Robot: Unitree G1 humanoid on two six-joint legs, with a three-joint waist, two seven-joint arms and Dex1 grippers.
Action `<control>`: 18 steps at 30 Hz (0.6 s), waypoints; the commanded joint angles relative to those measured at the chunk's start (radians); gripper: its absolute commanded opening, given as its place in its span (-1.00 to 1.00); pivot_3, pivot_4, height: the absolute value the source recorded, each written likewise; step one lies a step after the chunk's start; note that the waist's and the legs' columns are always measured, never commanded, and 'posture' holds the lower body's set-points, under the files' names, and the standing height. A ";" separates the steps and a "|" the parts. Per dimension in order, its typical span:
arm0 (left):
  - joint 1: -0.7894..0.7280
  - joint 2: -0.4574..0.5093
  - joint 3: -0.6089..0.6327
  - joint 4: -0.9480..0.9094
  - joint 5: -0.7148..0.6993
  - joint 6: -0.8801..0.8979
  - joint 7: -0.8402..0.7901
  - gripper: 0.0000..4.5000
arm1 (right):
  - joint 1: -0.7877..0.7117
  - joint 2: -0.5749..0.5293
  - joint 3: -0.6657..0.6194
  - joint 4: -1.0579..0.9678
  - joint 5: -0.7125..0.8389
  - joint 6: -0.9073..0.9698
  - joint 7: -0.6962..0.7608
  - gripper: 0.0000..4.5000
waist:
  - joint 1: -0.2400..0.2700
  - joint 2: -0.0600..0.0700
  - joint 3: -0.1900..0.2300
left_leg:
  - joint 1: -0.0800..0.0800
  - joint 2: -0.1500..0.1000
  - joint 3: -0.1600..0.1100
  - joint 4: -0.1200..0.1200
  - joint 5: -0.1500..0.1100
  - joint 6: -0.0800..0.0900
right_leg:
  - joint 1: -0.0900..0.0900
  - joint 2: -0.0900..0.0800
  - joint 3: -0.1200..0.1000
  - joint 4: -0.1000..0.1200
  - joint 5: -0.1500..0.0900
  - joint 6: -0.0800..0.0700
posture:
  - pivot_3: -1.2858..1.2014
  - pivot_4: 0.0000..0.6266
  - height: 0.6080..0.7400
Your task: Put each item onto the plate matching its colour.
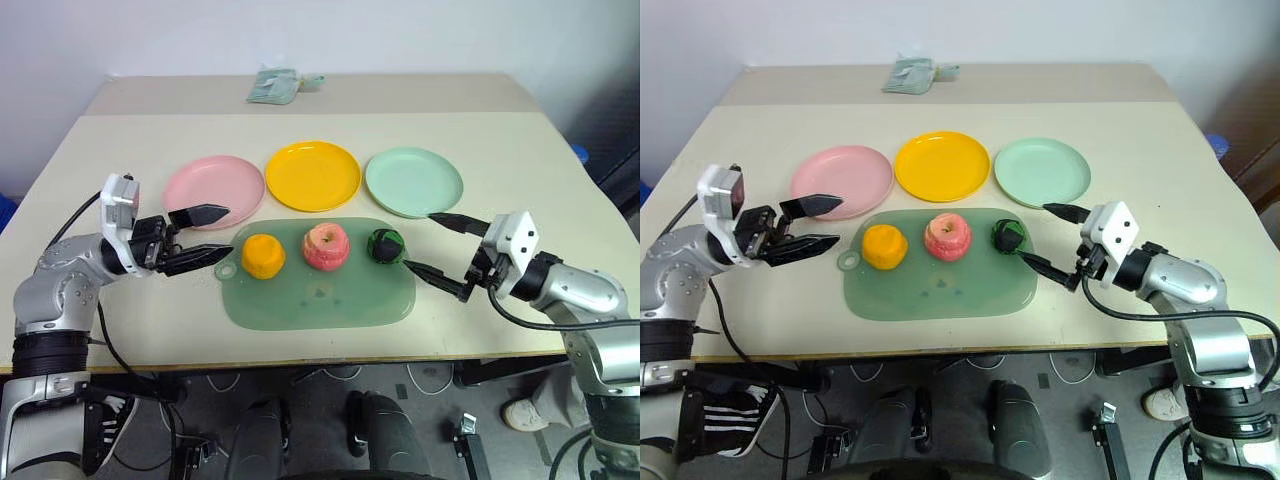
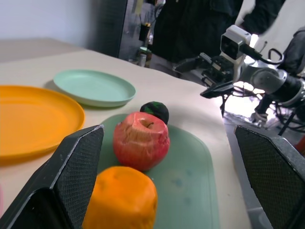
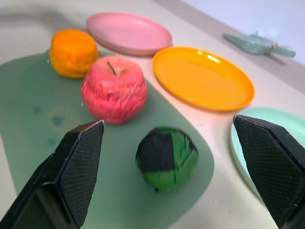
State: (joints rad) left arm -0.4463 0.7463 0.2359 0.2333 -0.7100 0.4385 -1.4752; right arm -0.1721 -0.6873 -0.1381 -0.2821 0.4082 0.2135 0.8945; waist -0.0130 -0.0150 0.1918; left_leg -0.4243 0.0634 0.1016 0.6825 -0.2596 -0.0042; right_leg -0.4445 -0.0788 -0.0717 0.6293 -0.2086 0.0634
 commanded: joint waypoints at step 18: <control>-0.064 0.062 -0.012 0.037 0.062 -0.022 -0.038 1.00 | -0.076 0.075 0.037 -0.163 0.076 0.097 -0.104 0.96 | 0.021 0.000 0.000 | 0.000 0.000 0.000 0.001 0.000 0.000 | 0.000 0.000 0.000 0.000 -0.001 -0.002 | 0.03 -0.52 1.00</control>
State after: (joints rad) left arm -0.4978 0.7926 0.2154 0.2739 -0.6590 0.4440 -1.5068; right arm -0.2389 -0.6157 -0.0890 -0.4125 0.4796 0.3207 0.7964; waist 0.0076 -0.0150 0.1917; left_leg -0.4245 0.0631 0.1017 0.6831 -0.2596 -0.0043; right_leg -0.4444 -0.0792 -0.0716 0.6294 -0.2098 0.0614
